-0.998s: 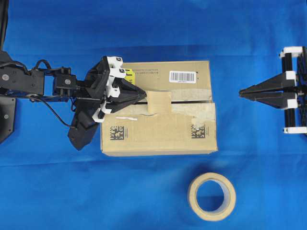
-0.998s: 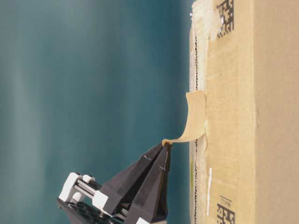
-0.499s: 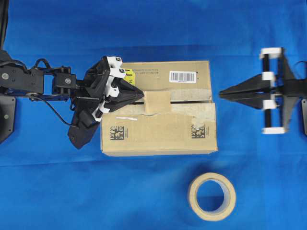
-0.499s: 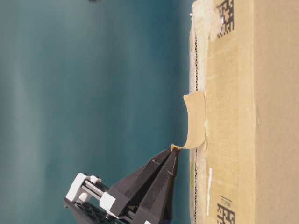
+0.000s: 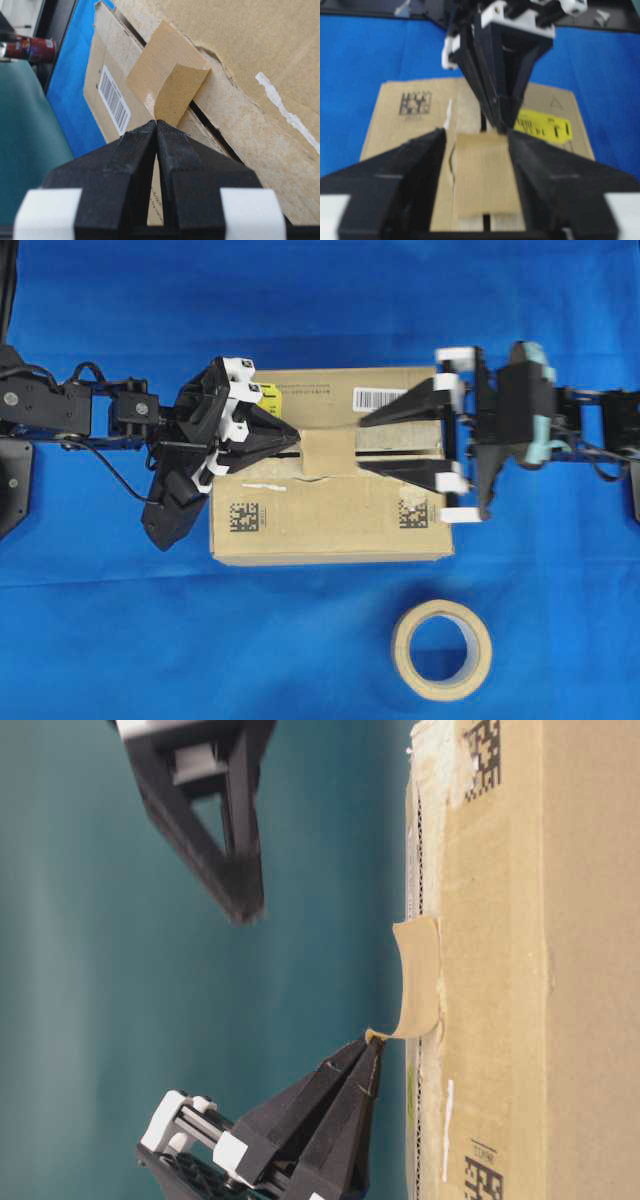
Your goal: Apply tape along the seams of the closed cardboard box to seal it securely.
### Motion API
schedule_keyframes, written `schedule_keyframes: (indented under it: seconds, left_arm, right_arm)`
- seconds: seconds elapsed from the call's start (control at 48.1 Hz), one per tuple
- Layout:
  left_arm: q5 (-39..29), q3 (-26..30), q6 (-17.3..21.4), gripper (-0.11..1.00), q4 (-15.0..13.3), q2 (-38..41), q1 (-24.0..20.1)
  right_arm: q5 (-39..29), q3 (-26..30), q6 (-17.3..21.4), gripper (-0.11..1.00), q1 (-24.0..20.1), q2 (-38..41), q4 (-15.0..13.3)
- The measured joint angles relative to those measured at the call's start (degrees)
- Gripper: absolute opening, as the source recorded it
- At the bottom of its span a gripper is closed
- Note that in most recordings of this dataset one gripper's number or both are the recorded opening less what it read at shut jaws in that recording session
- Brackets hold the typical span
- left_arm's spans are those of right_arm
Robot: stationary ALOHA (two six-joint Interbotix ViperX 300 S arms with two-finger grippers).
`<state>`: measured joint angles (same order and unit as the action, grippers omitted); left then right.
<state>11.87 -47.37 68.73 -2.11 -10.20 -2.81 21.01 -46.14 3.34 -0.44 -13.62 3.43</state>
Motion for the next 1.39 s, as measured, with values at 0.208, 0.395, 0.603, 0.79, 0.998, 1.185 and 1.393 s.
schedule_keyframes:
  seconds: [0.208,0.395,0.603,0.79,0.998,1.185,1.393]
  left_arm:
    - [0.0,0.0,0.0,0.02,0.0,-0.09,0.0]
    - [0.0,0.0,0.0,0.02,0.0,-0.09,0.0]
    - [0.0,0.0,0.0,0.02,0.0,0.0,0.0]
    - [0.0,0.0,0.0,0.02,0.0,-0.09,-0.09]
    - [0.0,0.0,-0.09,0.02,0.0,0.0,-0.26]
    - [0.0,0.0,0.0,0.02,0.0,0.0,-0.35]
    - [-0.79,0.0,-0.18,0.02,0.0,0.0,-1.05]
  right_arm:
    - [0.0,2.64,0.0,0.51,0.0,3.34,0.0]
    - [0.09,3.34,-0.09,0.51,0.09,7.38,0.0]
    - [0.09,4.31,0.0,0.51,0.26,11.6,0.09]
    - [0.09,4.92,0.0,0.51,1.14,13.01,0.09]
    - [0.09,4.92,0.0,0.51,2.2,14.24,0.18]
    - [0.0,4.92,0.0,0.5,2.2,14.77,0.18]
    - [-0.18,5.01,0.18,0.5,2.2,15.12,0.26]
